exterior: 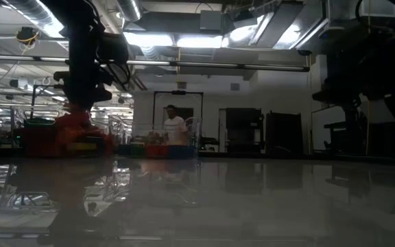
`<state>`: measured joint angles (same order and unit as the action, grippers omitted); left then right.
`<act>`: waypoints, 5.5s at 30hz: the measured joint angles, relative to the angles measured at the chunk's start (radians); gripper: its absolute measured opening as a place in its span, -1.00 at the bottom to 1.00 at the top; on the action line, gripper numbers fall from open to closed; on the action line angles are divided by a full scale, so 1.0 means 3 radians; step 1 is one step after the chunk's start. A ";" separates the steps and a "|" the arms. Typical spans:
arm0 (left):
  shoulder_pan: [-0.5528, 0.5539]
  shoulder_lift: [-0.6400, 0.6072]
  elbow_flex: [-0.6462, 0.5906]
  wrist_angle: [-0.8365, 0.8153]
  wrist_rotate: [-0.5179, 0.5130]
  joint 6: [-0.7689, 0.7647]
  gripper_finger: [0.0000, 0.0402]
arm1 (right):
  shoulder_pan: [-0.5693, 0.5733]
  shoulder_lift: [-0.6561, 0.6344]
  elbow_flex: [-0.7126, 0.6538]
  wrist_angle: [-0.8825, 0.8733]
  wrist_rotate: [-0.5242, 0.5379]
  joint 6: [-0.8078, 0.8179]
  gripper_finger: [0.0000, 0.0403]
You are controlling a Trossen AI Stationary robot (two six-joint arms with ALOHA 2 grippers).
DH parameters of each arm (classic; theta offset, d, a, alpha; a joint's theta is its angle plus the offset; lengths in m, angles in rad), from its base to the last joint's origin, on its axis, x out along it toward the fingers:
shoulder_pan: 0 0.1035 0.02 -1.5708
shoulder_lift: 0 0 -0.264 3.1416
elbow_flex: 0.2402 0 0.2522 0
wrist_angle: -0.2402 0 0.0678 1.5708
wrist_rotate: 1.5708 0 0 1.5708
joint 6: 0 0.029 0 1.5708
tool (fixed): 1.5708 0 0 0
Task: Sort blocks by size
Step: Put the large orange game piece into the left transparent bin, then return to Home Position
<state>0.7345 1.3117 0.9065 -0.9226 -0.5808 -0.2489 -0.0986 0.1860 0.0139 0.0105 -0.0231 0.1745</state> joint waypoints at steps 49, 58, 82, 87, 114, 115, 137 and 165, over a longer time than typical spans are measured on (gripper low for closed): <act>-0.0419 -0.3394 -0.1352 0.1662 0.3304 0.0564 0.58 | 0.0000 0.0001 0.0000 -0.0005 -0.0009 0.0001 0.46; -0.0694 -0.4068 -0.2230 0.2381 0.3500 0.0227 0.58 | 0.0000 0.0001 0.0000 -0.0004 -0.0009 0.0000 0.46; -0.1631 -0.4352 -0.2991 0.3316 0.3482 0.0698 0.58 | -0.0001 0.0001 0.0000 -0.0003 -0.0009 0.0001 0.46; -0.1666 -0.4338 -0.2991 0.3313 0.3483 0.0668 0.58 | 0.0000 0.0001 0.0000 -0.0001 -0.0009 0.0001 0.46; -0.1665 -0.4339 -0.2991 0.3304 0.3483 0.0618 0.58 | 0.0000 0.0001 0.0000 0.0005 -0.0009 0.0001 0.46; -0.1665 -0.4339 -0.2991 0.3304 0.3482 0.0618 0.58 | 0.0000 0.0000 0.0000 0.0005 -0.0009 0.0001 0.46; -0.1665 -0.4339 -0.2991 0.3301 0.3482 0.0618 0.58 | -0.0001 0.0001 0.0000 0.0005 -0.0009 0.0001 0.46; -0.1665 -0.4339 -0.2991 0.3301 0.3482 0.0648 0.58 | 0.0000 0.0001 0.0000 0.0005 -0.0009 0.0001 0.46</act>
<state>0.2352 0.0101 0.0093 0.0677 0.4637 -0.0545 -0.0986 0.1862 0.0139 0.0120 -0.0257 0.1748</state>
